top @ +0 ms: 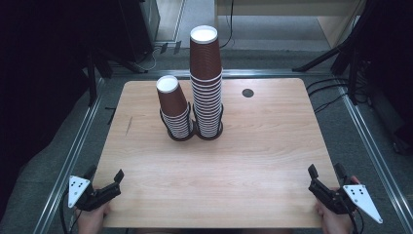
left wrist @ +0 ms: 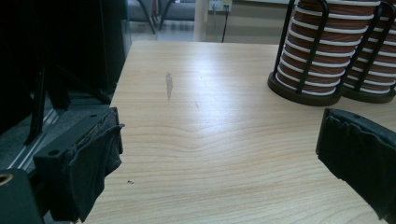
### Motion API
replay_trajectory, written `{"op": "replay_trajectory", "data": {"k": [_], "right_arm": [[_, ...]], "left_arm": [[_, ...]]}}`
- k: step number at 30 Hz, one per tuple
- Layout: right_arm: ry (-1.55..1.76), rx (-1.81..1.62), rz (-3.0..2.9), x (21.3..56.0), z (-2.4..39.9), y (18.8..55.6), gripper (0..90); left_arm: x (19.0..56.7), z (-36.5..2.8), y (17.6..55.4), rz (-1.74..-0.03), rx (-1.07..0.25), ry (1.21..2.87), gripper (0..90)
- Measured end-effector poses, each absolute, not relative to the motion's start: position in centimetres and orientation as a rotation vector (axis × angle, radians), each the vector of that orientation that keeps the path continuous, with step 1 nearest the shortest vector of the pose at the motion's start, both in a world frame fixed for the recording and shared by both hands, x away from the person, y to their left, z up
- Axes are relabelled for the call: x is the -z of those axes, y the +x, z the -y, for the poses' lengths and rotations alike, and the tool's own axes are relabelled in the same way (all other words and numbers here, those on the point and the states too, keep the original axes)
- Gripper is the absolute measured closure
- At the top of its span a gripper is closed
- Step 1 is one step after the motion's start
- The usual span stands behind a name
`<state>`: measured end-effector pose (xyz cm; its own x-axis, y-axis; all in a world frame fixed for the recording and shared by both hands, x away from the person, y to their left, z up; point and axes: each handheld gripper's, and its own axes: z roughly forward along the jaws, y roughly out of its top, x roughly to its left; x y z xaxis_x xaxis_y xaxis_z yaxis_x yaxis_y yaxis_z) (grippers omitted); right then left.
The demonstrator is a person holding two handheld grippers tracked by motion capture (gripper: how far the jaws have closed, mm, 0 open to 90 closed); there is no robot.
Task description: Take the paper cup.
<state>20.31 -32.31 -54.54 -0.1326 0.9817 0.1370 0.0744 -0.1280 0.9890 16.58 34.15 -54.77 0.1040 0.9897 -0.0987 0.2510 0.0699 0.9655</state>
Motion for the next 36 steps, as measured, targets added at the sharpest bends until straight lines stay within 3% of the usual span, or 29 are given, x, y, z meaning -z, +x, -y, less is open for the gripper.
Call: {"op": "replay_trajectory", "data": {"k": [14,36], "right_arm": [[1.263,-1.276,-1.431,53.7,30.2,21.0,8.8],[1.176,-1.324,-1.463,50.5,26.0,22.1,9.0]], "left_arm": [[54.9,-34.4,16.8,-1.351,-0.913,1.363,1.0],[54.9,-34.6,16.9,-1.347,-0.877,1.359,1.0]]}}
